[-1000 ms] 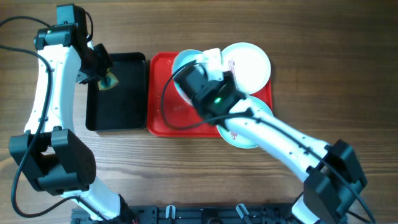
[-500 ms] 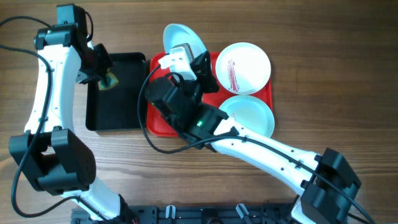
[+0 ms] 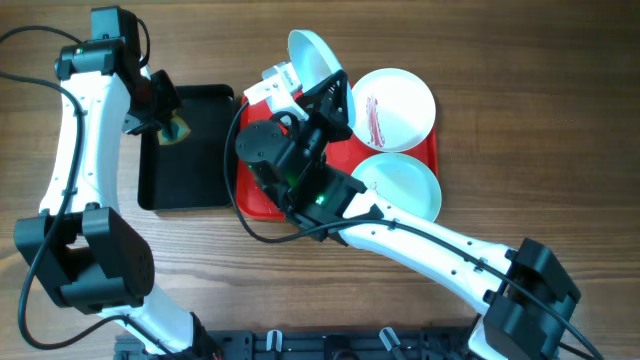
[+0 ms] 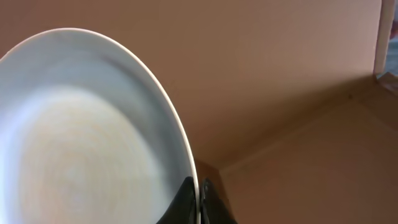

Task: Clean dirty plates on tray and stack at the side
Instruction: 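Carry the cleaned plate with right gripper to the table right of the tray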

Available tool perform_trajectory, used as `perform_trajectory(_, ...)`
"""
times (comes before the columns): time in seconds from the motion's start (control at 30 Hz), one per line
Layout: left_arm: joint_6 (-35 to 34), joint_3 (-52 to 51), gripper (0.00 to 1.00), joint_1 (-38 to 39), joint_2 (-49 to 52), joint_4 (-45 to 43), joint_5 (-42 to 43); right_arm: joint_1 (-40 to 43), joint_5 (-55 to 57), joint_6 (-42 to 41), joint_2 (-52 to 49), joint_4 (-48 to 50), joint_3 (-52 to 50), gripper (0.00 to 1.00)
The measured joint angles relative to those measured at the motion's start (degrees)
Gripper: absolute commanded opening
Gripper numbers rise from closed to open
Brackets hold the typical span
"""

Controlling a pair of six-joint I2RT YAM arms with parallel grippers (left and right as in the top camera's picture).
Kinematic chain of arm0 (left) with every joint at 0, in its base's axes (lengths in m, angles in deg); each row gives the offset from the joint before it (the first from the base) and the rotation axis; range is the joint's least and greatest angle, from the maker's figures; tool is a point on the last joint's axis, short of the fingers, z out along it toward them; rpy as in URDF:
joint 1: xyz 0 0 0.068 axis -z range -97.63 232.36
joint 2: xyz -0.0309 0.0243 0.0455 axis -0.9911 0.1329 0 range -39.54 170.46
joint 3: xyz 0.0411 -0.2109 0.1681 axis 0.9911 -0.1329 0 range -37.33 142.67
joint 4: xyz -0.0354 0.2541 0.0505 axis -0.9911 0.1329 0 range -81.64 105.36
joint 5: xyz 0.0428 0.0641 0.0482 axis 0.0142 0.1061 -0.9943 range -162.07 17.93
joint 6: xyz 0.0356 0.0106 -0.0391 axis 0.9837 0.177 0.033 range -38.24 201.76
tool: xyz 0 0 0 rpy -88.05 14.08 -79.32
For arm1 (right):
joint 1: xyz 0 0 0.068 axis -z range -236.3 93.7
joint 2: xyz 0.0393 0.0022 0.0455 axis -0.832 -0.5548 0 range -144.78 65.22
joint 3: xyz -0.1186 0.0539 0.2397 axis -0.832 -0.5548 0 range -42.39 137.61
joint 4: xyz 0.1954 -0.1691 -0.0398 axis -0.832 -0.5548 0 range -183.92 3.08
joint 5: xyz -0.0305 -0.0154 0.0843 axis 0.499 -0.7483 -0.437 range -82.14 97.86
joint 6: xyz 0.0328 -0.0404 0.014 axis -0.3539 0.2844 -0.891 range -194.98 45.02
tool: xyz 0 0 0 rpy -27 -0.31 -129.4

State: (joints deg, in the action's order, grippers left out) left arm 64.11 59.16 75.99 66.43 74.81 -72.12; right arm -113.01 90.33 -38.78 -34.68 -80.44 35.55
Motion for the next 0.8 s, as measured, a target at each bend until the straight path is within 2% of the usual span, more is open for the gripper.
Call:
perform_trajectory(0.33, 0.0, 0.0, 0.04, 0.0, 0.0, -0.2, 0.0, 0.0, 0.1, 0.3, 0.0, 0.0, 0.0, 0.04)
perform_trajectory(0.53, 0.0, 0.0, 0.04, 0.0, 0.0, -0.3, 0.0, 0.0, -0.7, -6.8, 0.0, -1.4, -0.2, 0.04)
perform_trajectory(0.6, 0.0, 0.0, 0.04, 0.0, 0.0, -0.3, 0.0, 0.0, -2.4, -9.6, 0.0, -4.1, -0.7, 0.04)
perform_trajectory(0.8, 0.0, 0.0, 0.04, 0.0, 0.0, -0.5, 0.0, 0.2, -14.3, -21.8, 0.0, -21.9, -1.9, 0.04)
